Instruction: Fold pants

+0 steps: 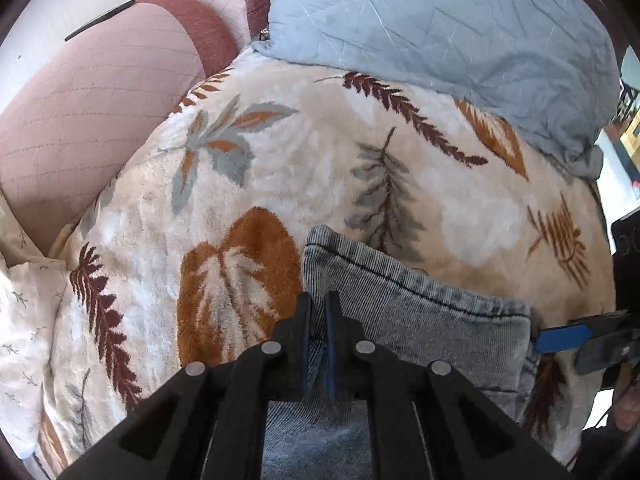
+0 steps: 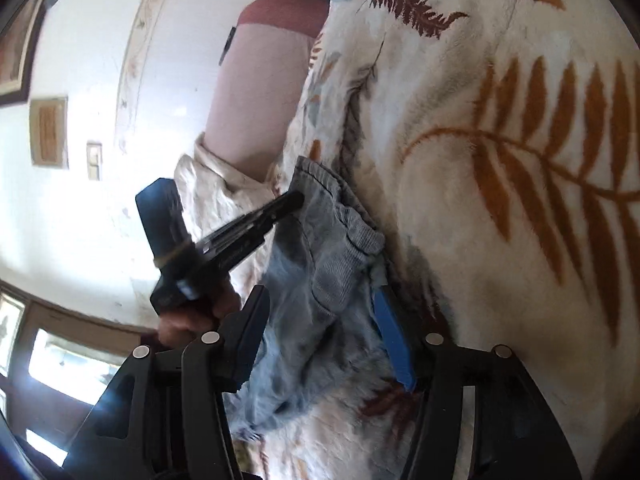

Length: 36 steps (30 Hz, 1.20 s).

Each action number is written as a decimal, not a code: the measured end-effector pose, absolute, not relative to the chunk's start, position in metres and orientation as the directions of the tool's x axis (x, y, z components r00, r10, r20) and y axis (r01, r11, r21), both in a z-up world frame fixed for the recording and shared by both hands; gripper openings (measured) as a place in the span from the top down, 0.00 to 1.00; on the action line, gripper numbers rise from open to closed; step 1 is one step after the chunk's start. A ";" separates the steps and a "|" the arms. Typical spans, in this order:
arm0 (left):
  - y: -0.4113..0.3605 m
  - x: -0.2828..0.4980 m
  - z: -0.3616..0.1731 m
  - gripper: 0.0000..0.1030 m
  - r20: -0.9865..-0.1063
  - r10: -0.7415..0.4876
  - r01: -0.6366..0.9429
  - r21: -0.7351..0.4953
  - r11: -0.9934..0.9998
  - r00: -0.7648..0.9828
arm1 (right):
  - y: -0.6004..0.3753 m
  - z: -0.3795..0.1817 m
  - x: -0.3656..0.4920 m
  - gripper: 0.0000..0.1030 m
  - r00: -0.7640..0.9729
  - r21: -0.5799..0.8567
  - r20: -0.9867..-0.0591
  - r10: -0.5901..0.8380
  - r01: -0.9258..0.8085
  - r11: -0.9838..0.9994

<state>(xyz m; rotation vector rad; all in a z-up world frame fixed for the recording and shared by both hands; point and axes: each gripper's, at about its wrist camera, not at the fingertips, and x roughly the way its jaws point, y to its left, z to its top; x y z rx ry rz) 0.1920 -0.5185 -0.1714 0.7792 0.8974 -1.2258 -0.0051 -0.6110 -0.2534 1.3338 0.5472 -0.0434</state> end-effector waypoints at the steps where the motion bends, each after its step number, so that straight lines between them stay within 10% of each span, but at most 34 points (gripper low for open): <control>1: -0.519 0.191 -0.172 0.92 -0.894 -0.436 0.983 0.027 0.179 0.104 | -0.611 -0.254 -0.003 0.46 0.876 0.910 -0.396 0.276 0.335 0.244; 5: -0.519 0.191 -0.176 0.92 -0.894 -0.437 0.982 0.011 0.189 0.094 | -0.610 -0.260 0.020 0.48 0.863 0.903 -0.418 0.285 0.360 0.235; 9: -0.517 0.197 -0.175 0.92 -0.892 -0.446 0.978 -0.023 0.208 0.074 | -0.610 -0.263 0.031 0.80 0.850 0.895 -0.432 0.301 0.364 0.256; 14: -0.513 0.192 -0.170 0.92 -0.891 -0.451 0.981 -0.042 0.192 0.050 | -0.604 -0.241 0.020 0.88 0.858 0.873 -0.442 0.262 0.345 0.344; 24: -0.508 0.180 -0.170 0.86 -0.881 -0.454 0.970 0.022 0.244 0.134 | -0.617 -0.261 0.000 0.85 0.852 0.870 -0.470 0.231 0.403 0.286; 30: -0.445 0.194 -0.088 0.59 -0.779 -0.583 0.941 0.024 0.338 0.229 | -0.595 -0.206 0.005 0.58 0.858 0.835 -0.462 0.224 0.336 0.436; 36: -0.304 0.221 -0.041 0.43 -0.725 -0.567 0.816 -0.011 0.578 0.391 | -0.542 -0.182 0.059 0.58 0.812 0.805 -0.487 0.321 0.275 0.525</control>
